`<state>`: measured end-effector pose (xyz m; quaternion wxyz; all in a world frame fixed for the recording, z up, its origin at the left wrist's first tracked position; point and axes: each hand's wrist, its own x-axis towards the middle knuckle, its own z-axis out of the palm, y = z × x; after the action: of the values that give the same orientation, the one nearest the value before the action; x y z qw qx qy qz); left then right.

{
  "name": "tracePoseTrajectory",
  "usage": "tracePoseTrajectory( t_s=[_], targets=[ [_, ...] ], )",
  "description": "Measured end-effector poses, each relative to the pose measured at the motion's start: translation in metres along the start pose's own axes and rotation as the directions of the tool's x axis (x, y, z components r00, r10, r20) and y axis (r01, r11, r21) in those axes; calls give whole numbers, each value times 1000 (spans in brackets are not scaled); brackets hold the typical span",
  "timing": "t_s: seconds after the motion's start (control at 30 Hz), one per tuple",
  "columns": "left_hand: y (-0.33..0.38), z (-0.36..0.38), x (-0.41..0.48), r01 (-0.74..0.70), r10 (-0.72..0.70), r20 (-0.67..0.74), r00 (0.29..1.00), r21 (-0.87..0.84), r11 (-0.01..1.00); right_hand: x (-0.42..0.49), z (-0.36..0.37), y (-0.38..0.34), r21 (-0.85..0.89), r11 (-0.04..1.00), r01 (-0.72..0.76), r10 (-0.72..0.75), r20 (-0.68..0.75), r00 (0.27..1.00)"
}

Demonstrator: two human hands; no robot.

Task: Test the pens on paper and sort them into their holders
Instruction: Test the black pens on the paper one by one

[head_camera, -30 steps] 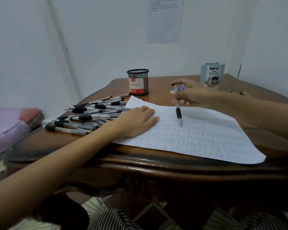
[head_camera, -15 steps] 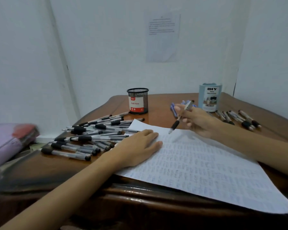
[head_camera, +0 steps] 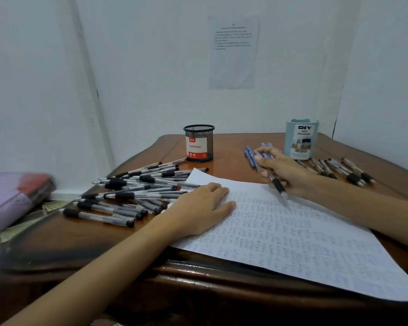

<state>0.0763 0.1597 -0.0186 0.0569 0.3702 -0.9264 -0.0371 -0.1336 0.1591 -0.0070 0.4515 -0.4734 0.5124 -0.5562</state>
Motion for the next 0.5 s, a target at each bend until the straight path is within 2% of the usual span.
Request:
tracePoseTrajectory(
  t_s=[0.13, 0.27, 0.4, 0.5],
  targets=[
    [-2, -3, 4, 19, -18, -41, 999, 38, 999, 1, -2, 3, -24, 1000, -10, 10, 8, 1000],
    [-8, -8, 10, 48, -48, -176, 983, -4, 999, 3, 1, 3, -19, 1000, 11, -10, 46, 999],
    [-15, -7, 15, 47, -42, -245, 969, 13, 999, 6, 4, 1, 93, 992, -87, 83, 47, 995],
    [-21, -7, 17, 33, -26, -238, 971, 28, 999, 6, 2, 0, 250, 962, -106, 111, -3, 994]
  ],
)
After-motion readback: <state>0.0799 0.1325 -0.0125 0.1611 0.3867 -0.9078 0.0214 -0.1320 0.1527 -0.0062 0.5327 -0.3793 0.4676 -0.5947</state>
